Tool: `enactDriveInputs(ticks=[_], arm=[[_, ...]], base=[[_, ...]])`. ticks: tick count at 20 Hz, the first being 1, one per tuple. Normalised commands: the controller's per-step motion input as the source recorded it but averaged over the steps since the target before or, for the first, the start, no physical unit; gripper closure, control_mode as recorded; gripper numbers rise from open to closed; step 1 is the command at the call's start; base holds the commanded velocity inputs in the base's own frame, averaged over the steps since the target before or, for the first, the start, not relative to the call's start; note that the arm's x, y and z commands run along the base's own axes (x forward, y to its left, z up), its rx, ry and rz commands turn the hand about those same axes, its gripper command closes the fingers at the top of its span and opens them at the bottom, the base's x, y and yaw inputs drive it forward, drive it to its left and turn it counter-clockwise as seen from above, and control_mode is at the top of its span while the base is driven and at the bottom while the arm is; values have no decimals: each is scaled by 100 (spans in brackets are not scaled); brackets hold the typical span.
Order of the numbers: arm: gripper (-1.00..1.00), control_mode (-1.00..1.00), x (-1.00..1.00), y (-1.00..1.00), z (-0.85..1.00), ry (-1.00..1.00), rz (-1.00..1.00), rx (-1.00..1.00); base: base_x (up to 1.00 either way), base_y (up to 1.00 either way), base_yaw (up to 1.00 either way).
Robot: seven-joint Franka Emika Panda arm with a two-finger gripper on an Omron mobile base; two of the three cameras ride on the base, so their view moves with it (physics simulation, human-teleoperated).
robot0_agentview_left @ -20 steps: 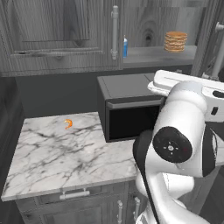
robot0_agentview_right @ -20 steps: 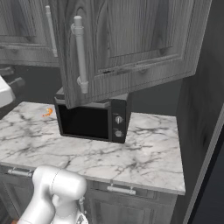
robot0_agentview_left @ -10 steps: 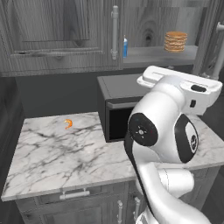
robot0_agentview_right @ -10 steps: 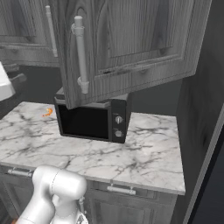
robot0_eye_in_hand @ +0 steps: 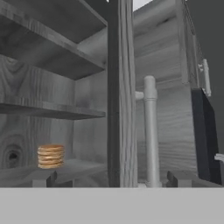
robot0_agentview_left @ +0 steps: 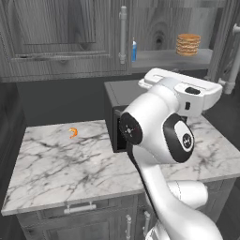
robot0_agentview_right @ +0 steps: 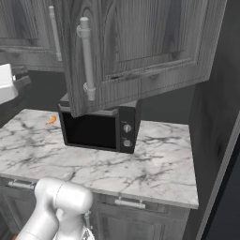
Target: Pick the dish brush and soap dispenser from the cabinet and place them on the counter.
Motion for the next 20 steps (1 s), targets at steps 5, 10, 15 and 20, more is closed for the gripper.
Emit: enactDriveInputs(ticks=[5,10,15,20], arm=[[-100,-100,8,-12,0,0,-1,1],[-100,-100,9,-21,-4,0,-4,1],[-100,-100,21,-1,-11,0,-6,0],[-100,-100,29,5,-10,0,-8,0]], base=[[0,0,0],[0,0,0],[0,0,0],[0,0,0]])
